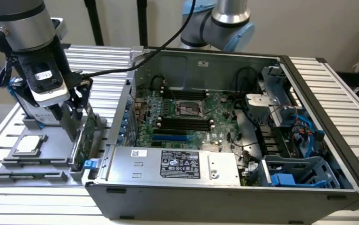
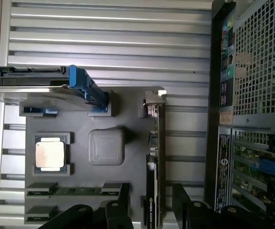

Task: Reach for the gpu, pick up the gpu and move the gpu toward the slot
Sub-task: 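Pick up the gpu and move the gpu toward the slot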

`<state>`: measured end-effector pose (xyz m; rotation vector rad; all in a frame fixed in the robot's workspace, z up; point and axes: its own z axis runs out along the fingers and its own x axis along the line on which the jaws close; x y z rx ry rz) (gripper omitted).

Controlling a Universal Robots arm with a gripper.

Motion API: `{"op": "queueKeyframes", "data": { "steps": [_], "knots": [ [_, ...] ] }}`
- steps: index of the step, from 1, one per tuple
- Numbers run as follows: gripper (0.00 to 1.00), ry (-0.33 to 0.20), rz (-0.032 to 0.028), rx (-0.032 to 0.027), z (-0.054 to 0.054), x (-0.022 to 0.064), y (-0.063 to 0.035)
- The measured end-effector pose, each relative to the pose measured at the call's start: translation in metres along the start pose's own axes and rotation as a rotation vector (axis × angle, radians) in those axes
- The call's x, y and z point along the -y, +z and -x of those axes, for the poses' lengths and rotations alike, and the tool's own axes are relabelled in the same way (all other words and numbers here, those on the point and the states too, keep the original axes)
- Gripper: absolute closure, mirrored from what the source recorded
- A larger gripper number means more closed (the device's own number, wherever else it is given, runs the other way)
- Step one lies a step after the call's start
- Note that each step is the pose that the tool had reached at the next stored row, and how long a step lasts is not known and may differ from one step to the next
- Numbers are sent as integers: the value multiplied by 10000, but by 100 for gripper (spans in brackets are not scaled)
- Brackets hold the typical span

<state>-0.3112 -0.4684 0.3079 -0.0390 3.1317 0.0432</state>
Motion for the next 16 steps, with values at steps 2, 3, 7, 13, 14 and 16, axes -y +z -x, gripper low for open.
{"op": "queueKeyframes", "data": {
  "steps": [2,3,7,13,14,16],
  "knots": [
    [52,7,0,18,-1,1,36],
    [52,10,-1,26,-2,1,54],
    [52,18,-2,67,-4,3,128],
    [52,15,-5,150,-11,6,237],
    [52,14,-7,168,-12,7,255],
    [52,13,-12,209,-13,8,291]
  ]
}}
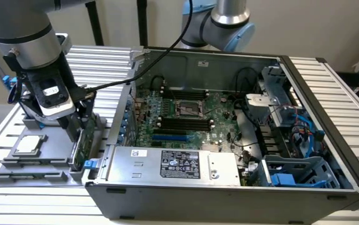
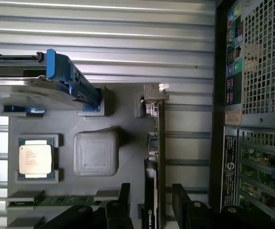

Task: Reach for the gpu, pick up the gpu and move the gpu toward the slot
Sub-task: 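Pick up the gpu and move the gpu toward the slot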

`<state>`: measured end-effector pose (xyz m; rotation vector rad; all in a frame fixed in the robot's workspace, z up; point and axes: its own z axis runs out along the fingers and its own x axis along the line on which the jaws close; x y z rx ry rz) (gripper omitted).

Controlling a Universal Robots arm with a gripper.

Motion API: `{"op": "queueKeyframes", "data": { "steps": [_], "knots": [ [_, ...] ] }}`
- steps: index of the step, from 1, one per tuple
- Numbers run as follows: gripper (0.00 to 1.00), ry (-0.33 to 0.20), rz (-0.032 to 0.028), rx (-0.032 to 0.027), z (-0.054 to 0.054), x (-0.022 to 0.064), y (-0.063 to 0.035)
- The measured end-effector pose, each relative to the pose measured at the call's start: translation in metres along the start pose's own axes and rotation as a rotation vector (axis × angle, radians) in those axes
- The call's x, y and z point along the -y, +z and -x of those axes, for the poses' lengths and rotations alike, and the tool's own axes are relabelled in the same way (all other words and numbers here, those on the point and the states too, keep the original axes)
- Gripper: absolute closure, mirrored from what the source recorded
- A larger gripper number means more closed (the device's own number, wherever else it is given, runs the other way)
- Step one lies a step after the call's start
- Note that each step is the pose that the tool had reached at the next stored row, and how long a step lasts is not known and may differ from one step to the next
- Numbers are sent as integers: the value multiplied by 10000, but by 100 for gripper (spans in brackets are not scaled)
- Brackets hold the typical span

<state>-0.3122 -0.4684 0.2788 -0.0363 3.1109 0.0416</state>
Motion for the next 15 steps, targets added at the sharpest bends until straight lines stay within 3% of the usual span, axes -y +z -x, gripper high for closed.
{"op": "queueKeyframes", "data": {
  "steps": [5,15],
  "knots": [
    [52,-3,-8,85,-5,2,91],
    [52,-4,-25,106,-19,7,272]
  ]
}}
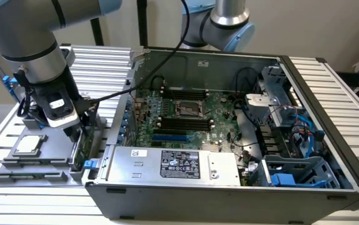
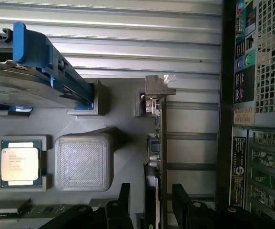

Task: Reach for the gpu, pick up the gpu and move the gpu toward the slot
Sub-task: 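Pick up the gpu and move the gpu toward the slot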

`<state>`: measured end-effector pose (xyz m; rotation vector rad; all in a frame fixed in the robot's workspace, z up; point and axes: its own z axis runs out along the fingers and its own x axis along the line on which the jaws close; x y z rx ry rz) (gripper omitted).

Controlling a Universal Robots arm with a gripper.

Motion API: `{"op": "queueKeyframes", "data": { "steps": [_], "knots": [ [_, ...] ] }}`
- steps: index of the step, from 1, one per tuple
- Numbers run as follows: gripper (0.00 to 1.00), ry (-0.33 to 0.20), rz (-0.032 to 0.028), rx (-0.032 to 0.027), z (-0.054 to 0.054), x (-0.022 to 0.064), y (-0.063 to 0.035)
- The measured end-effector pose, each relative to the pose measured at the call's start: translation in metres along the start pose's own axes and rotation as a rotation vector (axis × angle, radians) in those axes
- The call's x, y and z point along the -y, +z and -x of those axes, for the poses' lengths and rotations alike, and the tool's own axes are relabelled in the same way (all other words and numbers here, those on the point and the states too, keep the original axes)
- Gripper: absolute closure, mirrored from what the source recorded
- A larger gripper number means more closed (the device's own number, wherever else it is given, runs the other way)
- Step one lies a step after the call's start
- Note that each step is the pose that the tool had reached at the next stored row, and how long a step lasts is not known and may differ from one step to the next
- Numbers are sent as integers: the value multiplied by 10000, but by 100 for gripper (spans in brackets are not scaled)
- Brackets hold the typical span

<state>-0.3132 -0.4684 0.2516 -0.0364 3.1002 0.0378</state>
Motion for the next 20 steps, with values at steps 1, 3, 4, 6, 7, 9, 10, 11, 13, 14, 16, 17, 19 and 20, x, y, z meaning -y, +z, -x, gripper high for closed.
{"op": "queueKeyframes", "data": {
  "steps": [1,3,4,6,7,9,10,11,13,14,16,17,19,20],
  "knots": [
    [52,0,-5,0,-1,0,18],
    [52,-1,-16,-1,-2,1,56],
    [52,-1,-20,0,-3,2,72],
    [52,-1,-23,0,-4,2,97],
    [52,-1,-23,1,-4,2,105],
    [52,-1,-26,-2,-5,2,112],
    [52,-1,-25,-2,-5,1,114],
    [52,-1,-25,-1,-5,0,116],
    [54,0,-23,1,-2,-2,118],
    [54,0,-23,1,1,-3,118],
    [61,-1,-23,0,10,-4,118],
    [61,0,-22,1,13,-5,118],
    [61,0,-24,0,14,-4,118],
    [61,0,-24,0,14,-4,118]
  ]
}}
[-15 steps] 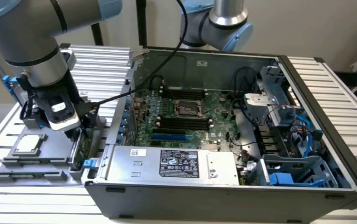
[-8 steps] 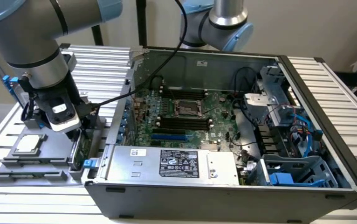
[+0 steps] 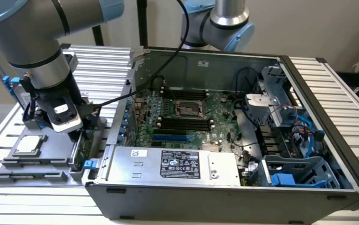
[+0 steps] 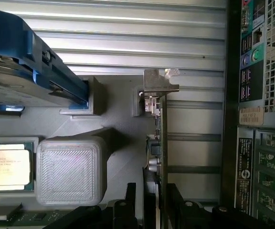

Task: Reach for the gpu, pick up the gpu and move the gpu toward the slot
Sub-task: 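Pick up the gpu and move the gpu toward the slot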

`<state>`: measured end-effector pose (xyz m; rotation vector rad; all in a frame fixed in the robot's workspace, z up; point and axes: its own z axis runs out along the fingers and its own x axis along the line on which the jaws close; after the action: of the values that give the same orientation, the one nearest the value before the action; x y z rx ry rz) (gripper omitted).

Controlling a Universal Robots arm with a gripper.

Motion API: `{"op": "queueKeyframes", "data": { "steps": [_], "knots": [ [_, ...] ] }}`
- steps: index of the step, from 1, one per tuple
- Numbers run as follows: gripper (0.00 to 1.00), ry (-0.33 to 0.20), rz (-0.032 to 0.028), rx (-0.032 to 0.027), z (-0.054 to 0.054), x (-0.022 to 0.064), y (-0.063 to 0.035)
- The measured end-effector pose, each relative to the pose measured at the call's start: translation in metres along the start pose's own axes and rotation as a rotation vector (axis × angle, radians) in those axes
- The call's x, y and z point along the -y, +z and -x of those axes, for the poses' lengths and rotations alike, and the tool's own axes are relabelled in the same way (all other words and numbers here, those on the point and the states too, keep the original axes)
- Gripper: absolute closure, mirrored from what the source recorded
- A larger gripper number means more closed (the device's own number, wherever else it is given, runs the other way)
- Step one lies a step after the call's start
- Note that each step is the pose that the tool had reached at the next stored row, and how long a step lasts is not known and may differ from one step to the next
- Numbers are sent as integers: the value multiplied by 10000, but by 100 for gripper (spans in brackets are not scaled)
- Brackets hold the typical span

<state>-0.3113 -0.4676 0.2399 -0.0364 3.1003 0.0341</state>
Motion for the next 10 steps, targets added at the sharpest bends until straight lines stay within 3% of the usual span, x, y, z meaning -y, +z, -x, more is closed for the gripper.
{"op": "queueKeyframes", "data": {
  "steps": [4,5,10],
  "knots": [
    [64,-1,0,0,1,0,0],
    [71,-1,0,0,1,0,0],
    [73,-1,-1,-1,1,0,0]
  ]
}}
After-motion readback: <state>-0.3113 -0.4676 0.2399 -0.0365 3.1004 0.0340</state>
